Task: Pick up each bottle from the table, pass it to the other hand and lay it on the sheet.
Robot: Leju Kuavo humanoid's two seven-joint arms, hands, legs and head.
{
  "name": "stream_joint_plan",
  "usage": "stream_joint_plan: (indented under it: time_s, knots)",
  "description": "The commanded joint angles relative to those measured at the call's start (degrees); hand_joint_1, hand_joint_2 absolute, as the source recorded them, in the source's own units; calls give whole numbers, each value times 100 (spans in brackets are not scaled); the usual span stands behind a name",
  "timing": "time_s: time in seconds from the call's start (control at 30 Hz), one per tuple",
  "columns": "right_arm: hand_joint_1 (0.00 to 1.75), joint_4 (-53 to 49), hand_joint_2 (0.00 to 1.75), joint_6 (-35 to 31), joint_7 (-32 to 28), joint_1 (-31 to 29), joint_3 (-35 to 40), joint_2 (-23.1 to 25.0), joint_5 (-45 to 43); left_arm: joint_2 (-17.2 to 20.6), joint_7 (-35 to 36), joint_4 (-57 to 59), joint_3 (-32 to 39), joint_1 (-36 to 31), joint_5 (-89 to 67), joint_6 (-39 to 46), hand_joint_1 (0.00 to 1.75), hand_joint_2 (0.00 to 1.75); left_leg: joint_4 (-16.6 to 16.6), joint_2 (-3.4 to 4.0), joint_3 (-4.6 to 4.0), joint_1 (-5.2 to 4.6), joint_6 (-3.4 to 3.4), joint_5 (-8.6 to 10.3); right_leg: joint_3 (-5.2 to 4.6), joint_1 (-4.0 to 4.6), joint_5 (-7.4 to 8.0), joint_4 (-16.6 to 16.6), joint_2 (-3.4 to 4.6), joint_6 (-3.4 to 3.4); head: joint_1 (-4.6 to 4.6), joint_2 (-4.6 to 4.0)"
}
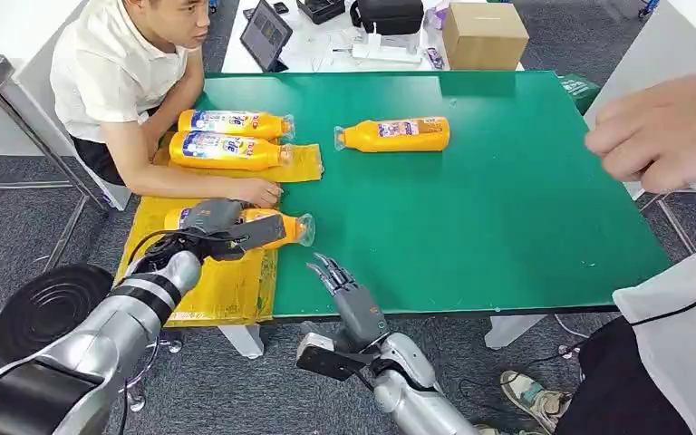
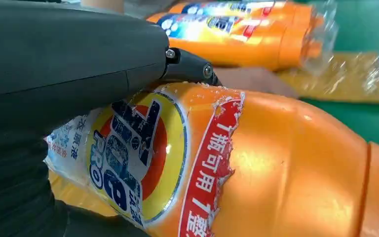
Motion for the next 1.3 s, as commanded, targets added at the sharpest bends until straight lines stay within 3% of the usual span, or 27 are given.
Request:
stream_joint_plan:
  time_s: [0.03, 0.07, 0.1, 0.27, 0.3, 0.53, 0.63, 0.87, 1.3]
  knots:
    - [0, 509, 0, 58, -109, -242, -114, 67, -104, 27, 145, 1007, -392, -620, -77, -271, 120, 175, 3, 5, 17, 5, -9, -9, 17, 6, -8, 2, -1, -12, 2, 0]
    - [0, 509, 0, 58, -109, -242, -114, 67, -104, 27, 145, 1007, -392, -620, -77, -271, 106, 175, 2, 6, 16, 7, -8, -8, 17, 8, -7, 0, 0, -11, 4, 0]
    - [0, 559, 0, 70, -122, -259, -113, 78, -119, 27, 186, 1051, -335, -669, -17, -428, 45, 175, 2, 4, 7, 3, -5, -4, 7, 3, -4, 1, 0, -7, 0, 0]
    - [0, 574, 0, 66, -128, -266, -116, 81, -123, 43, 182, 1046, -330, -694, -12, -458, 45, 175, 1, 3, 2, 2, -4, -2, 3, 2, -2, 1, 0, -6, 2, 0]
    - [0, 594, 0, 77, -130, -277, -118, 85, -131, 45, 186, 1051, -315, -698, 3, -487, 30, 175, 2, 6, 12, 4, -7, -6, 13, 5, -5, 2, 1, -11, 2, 0]
    - [0, 751, 0, 41, -229, -381, -117, 131, -180, 139, 63, 1076, -14, -766, 334, -873, 0, 175, 4, 9, 3, 4, -6, -5, 4, 5, -2, 3, 6, -8, 2, 0]
    - [0, 865, 0, -5, -304, -397, -107, 153, -227, 201, -188, 1042, 331, -813, 779, -1141, 0, 175, 2, 11, 7, 4, -6, -5, 6, 4, -3, 4, 8, -9, 2, 0]
    - [0, 986, 0, -39, -389, -437, -68, 164, -244, 343, -392, 959, 322, -1034, 856, -1399, 0, 175, 4, 9, 1, 5, -6, -3, 1, 5, -1, 6, 6, -7, 2, 0]
    - [0, 898, 0, -126, -401, -327, -53, 83, -316, 465, -871, 239, 819, -834, 1738, -859, 0, 175, -1, 6, 9, 2, -6, -3, 8, 3, -3, 3, 3, -8, 2, 0]
